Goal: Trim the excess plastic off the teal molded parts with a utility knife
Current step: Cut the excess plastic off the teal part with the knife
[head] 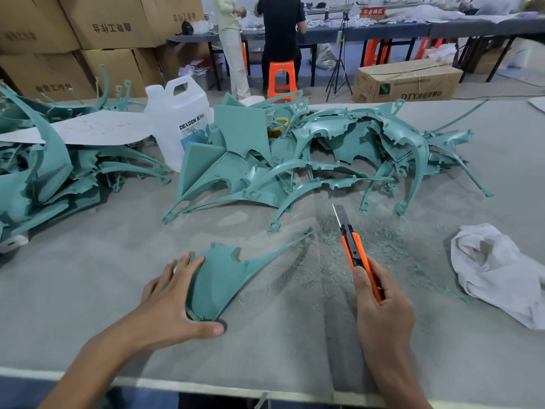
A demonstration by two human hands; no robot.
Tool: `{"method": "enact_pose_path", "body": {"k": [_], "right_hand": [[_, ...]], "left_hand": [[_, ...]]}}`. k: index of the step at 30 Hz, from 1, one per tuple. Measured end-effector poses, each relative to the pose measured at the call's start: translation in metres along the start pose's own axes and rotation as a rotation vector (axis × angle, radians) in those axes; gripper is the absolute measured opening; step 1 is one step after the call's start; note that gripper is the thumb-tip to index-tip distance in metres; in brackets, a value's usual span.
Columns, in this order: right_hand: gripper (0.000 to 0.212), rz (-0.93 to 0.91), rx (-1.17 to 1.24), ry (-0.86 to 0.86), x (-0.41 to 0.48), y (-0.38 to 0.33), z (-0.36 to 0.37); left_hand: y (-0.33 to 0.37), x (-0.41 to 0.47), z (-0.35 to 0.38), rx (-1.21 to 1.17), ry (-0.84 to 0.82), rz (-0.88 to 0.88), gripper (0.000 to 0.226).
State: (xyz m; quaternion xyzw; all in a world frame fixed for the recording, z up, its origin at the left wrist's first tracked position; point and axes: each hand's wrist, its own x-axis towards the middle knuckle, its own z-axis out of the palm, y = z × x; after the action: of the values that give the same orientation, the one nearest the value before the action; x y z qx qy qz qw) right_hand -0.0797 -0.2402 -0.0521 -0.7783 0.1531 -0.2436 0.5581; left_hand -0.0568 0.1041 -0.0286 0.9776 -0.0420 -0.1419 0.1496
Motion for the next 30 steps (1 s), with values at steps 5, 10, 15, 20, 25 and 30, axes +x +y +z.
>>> {"method": "enact_pose_path", "body": {"k": [5,10,15,20,25,30], "right_hand": [[0.023,0.008,0.011,0.012,-0.002,-0.002,0.0],[0.021,0.03,0.03,-0.007,-0.002,-0.002,0.0],[0.02,0.016,0.005,-0.022,-0.003,-0.004,-0.001],[0.022,0.027,0.038,-0.096,-0.002,-0.008,0.0],[0.03,-0.1,-0.022,-0.305,-0.022,-0.028,-0.01],[0.039,-0.199,-0.071,-0.483,-0.03,-0.048,-0.021]], "left_hand": [[0.0,0.003,-0.01,0.148,-0.139,0.021,0.144],[0.003,0.007,-0.026,0.086,-0.022,0.06,0.111],[0.016,0.008,-0.022,-0.137,0.471,0.191,0.036],[0.048,0.022,0.006,-0.465,0.504,0.159,0.029],[0.079,0.037,0.026,-0.621,0.445,0.157,0.035],[0.08,0.044,0.037,-0.617,0.376,0.165,0.054]]}}
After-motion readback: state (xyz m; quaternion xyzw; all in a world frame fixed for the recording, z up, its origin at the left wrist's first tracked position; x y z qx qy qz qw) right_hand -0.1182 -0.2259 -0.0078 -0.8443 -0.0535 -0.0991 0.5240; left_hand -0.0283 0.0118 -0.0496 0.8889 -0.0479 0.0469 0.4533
